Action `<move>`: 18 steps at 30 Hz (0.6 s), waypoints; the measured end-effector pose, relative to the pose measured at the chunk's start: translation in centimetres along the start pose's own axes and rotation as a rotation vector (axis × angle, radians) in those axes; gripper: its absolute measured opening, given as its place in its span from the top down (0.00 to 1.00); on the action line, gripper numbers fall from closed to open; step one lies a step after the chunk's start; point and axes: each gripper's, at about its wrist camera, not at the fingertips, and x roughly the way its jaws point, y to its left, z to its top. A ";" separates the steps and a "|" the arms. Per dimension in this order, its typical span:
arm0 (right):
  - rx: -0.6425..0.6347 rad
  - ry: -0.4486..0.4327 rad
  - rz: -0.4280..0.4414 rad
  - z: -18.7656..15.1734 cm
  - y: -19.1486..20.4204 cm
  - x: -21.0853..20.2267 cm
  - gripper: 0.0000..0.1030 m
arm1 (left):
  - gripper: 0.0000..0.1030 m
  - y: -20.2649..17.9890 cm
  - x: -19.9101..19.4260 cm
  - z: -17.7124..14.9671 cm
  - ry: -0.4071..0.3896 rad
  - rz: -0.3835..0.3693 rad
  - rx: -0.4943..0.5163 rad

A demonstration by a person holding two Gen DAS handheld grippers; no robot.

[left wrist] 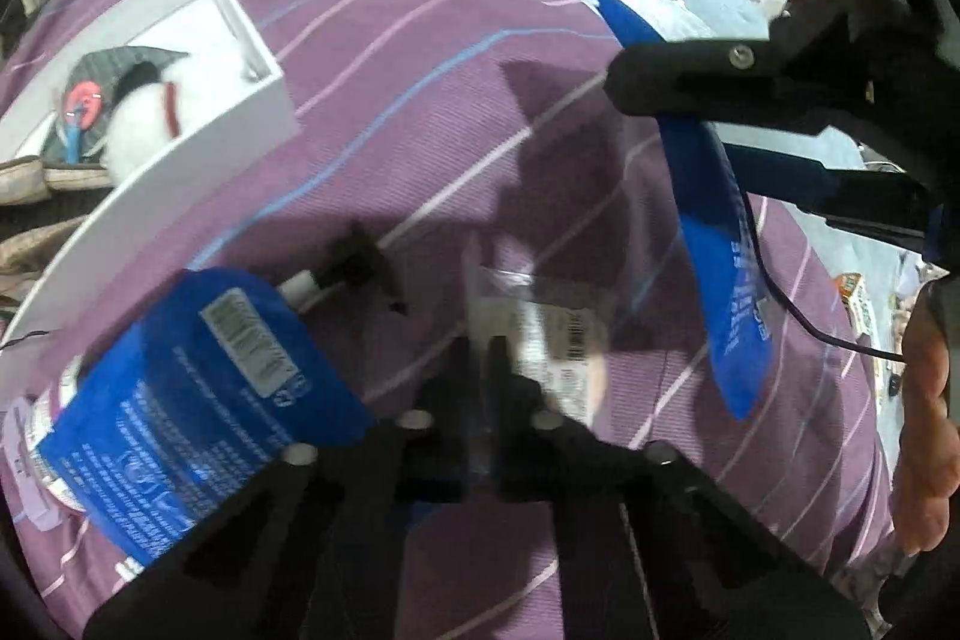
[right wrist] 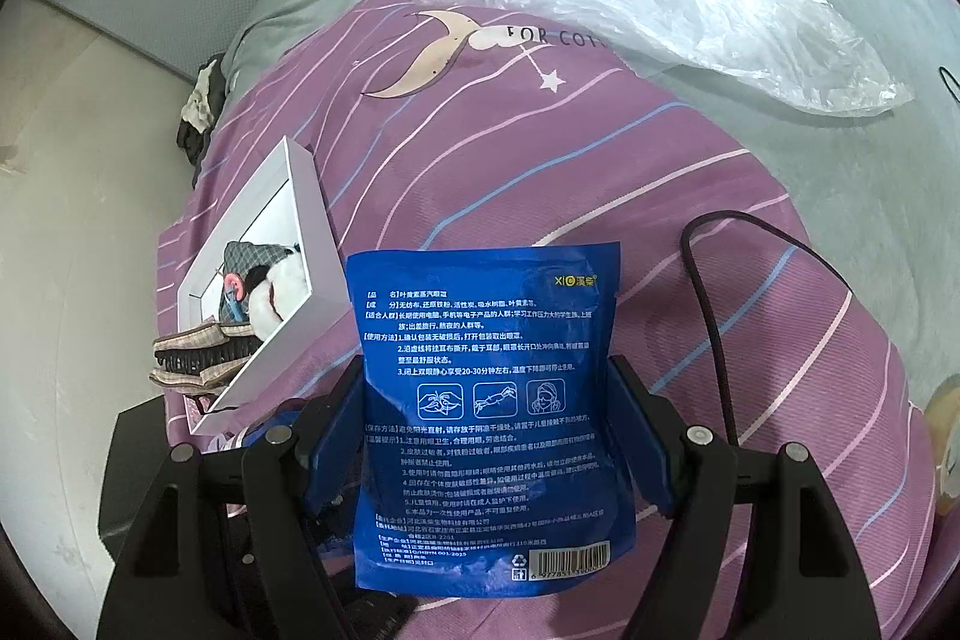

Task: Organize soft objects
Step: 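Grasp the blue packet with the right gripper while the left grasps the clear bag, then carry the clear bag and blue packet over the white tray with both grippers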

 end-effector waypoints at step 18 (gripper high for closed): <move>-0.068 0.013 0.012 -0.7 2.9 0.6 0.26 | 0.98 2.0 -5.7 -0.7 -0.173 -0.008 -0.065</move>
